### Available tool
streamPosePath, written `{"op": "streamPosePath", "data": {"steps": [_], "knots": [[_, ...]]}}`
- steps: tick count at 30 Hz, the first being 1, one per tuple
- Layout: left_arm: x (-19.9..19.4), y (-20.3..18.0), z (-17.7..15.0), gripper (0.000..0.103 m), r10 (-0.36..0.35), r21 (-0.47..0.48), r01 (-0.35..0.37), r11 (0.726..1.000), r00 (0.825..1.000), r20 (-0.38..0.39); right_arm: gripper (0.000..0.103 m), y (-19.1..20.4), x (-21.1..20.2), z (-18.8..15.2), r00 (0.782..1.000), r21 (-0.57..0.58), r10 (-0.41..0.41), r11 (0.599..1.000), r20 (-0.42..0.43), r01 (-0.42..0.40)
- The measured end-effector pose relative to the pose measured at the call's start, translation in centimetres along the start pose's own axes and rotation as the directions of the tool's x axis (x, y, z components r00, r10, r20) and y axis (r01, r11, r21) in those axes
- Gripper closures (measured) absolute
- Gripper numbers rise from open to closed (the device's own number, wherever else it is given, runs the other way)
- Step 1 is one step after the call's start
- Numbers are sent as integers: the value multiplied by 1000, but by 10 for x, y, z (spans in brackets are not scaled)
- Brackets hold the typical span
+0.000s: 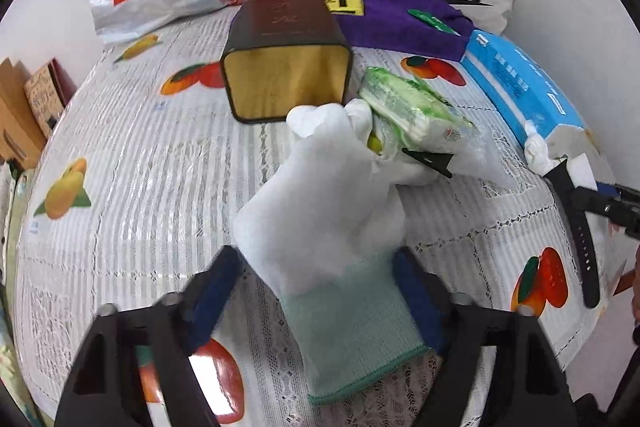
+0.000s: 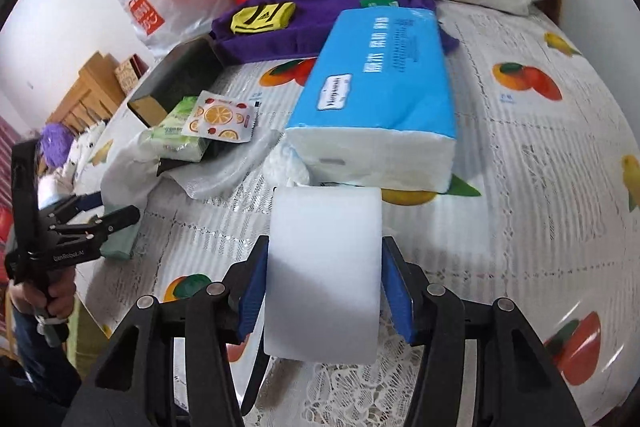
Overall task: Organize soft objects
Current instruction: 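Grasp the white sponge block with the right tool while the left tool grasps the white glove, then lower the sponge block onto the green packet and open while the left tool drops the glove on the pouch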
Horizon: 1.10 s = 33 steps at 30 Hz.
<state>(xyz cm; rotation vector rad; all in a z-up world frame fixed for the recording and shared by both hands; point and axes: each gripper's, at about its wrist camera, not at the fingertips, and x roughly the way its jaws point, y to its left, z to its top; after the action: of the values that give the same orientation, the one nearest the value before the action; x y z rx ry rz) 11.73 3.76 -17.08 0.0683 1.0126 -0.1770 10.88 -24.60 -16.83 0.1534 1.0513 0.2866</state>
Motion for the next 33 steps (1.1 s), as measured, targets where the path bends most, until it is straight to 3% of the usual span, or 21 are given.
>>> {"op": "streamPosePath", "data": {"steps": [1, 3, 4, 11, 15, 19, 20, 24, 33], "knots": [[-1, -1, -1, 47, -2, 9, 2, 1000, 1000, 4, 50, -1, -2, 0, 1000, 4, 6, 1000, 3, -6], [-4, -2, 0, 67, -21, 17, 21, 1000, 1000, 3, 50, -2, -7, -1, 1000, 5, 9, 1000, 15, -9], [-4, -2, 1, 70, -25, 16, 25, 1000, 1000, 1, 50, -2, -8, -2, 1000, 2, 5, 1000, 11, -5], [-6, -4, 1, 71, -19, 27, 19, 999, 1000, -6, 49, -13, -6, -6, 1000, 29, 11, 1000, -18, -10], [-6, -3, 1, 71, -18, 29, 18, 999, 1000, -5, 40, -14, -8, -10, 999, 36, 30, 999, -27, -29], [-5, -3, 1, 71, -27, 19, 27, 999, 1000, -2, 46, -18, -10, -11, 999, 49, 35, 998, -8, -35], [-6, -3, 1, 72, -29, 18, 29, 999, 1000, -2, 51, -18, -9, -11, 1000, 46, 29, 999, -8, -28], [-10, 2, 1, 89, -44, 1, 44, 999, 999, 1, 52, -20, -14, -11, 1000, 48, 21, 999, 13, -21], [-30, 23, 8, 95, -71, -58, 73, 996, 997, 35, 52, -36, -38, -7, 999, 67, -16, 998, 43, 13]]}}
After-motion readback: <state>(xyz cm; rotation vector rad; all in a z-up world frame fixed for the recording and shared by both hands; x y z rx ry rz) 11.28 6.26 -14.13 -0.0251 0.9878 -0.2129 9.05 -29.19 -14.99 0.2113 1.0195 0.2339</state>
